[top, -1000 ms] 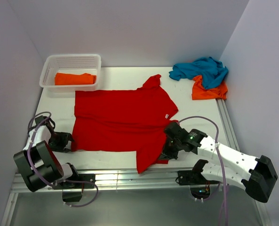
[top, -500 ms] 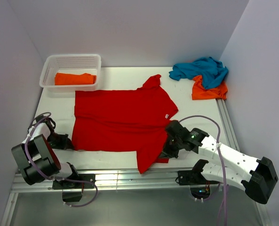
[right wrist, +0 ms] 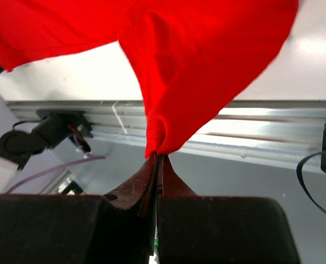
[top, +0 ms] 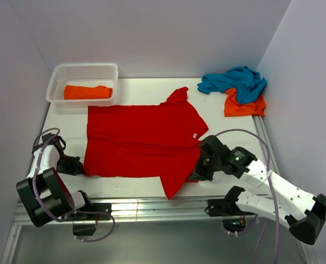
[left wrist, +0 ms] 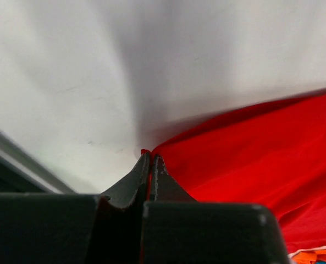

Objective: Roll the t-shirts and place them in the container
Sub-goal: Fold the tshirt

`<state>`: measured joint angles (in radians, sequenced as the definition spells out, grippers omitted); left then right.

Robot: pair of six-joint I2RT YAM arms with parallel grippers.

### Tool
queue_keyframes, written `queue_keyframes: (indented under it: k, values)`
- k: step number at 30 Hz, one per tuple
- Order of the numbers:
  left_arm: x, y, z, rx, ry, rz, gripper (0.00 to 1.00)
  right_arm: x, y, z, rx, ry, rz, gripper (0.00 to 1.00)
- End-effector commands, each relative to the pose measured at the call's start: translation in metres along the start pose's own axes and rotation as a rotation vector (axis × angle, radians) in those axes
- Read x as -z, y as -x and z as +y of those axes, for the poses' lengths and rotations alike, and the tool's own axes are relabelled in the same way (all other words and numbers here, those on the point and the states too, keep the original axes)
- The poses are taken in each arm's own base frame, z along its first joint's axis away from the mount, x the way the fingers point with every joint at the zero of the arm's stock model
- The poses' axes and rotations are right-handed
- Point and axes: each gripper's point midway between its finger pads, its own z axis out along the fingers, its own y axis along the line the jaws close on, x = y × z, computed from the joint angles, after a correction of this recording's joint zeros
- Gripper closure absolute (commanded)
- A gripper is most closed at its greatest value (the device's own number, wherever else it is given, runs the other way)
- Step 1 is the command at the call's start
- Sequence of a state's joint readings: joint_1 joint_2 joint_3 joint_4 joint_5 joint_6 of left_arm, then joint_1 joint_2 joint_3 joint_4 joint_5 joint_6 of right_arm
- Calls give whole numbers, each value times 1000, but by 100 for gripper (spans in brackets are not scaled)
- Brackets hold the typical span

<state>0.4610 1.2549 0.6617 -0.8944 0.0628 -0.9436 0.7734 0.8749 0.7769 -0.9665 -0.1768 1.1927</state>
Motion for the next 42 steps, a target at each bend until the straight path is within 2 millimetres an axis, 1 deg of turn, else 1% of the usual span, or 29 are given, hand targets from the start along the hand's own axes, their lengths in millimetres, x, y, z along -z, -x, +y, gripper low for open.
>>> queue_keyframes:
  k: [1,2,4,6,7,10,12,13,14,15,16,17,19,20,23,27,30,31,34,35,36,38,39,40,42]
  values:
    - [18,3,10,-12,60,-27,99,14,-2,-12,-17,6,-26,100]
    - [24,10,11,-11,74,-64,99,16,-2,-16,-19,-2,-33,100]
    - [29,8,14,-19,79,-61,99,22,-3,-20,-15,4,-42,100]
    - [33,5,13,-25,56,-61,99,25,-4,-22,-6,13,-48,100]
    - [32,2,17,-22,64,-49,99,27,-4,-23,-1,9,-49,100]
    - [34,-4,16,-22,41,-35,99,33,-2,-24,13,11,-66,100]
    - [35,-6,12,-30,16,-27,99,39,1,-19,24,22,-84,100]
    - [34,-7,12,-27,13,-25,99,42,2,-20,26,14,-90,100]
    - [34,-8,12,-26,9,-23,99,44,3,-18,34,13,-96,100]
    - [34,-8,11,-26,2,-24,99,49,7,-12,40,19,-111,100]
    - [36,-7,12,-23,6,-27,99,53,8,-13,42,9,-115,100]
    - [38,-7,11,-25,5,-28,99,63,11,-4,52,30,-135,100]
    - [41,-4,11,-34,11,-40,99,70,17,-1,63,19,-161,100]
    - [43,-4,12,-34,17,-40,99,78,20,6,77,38,-178,100]
    - [48,-2,5,-42,-2,-41,99,85,23,15,100,43,-189,100]
    - [55,3,-14,-39,-61,-32,99,82,28,23,118,36,-187,100]
    - [61,10,-27,-37,-84,-40,100,78,32,28,129,31,-186,100]
    - [66,13,-32,-39,-96,-46,99,77,35,29,132,34,-193,100]
    - [69,16,-35,-43,-75,-37,99,75,41,29,129,37,-185,100]
    - [68,16,-33,-42,-59,-33,99,78,48,30,114,39,-197,100]
    - [68,16,-32,-44,-55,-32,99,80,49,32,112,45,-197,100]
    - [64,13,-28,-45,-48,-29,99,86,49,32,114,40,-197,100]
    - [63,13,-27,-45,-54,-31,100,88,46,32,116,46,-186,100]
    - [60,8,-25,-46,-58,-13,99,89,44,32,114,50,-177,100]
    - [59,6,-27,-51,-81,-12,99,87,36,29,113,63,-149,100]
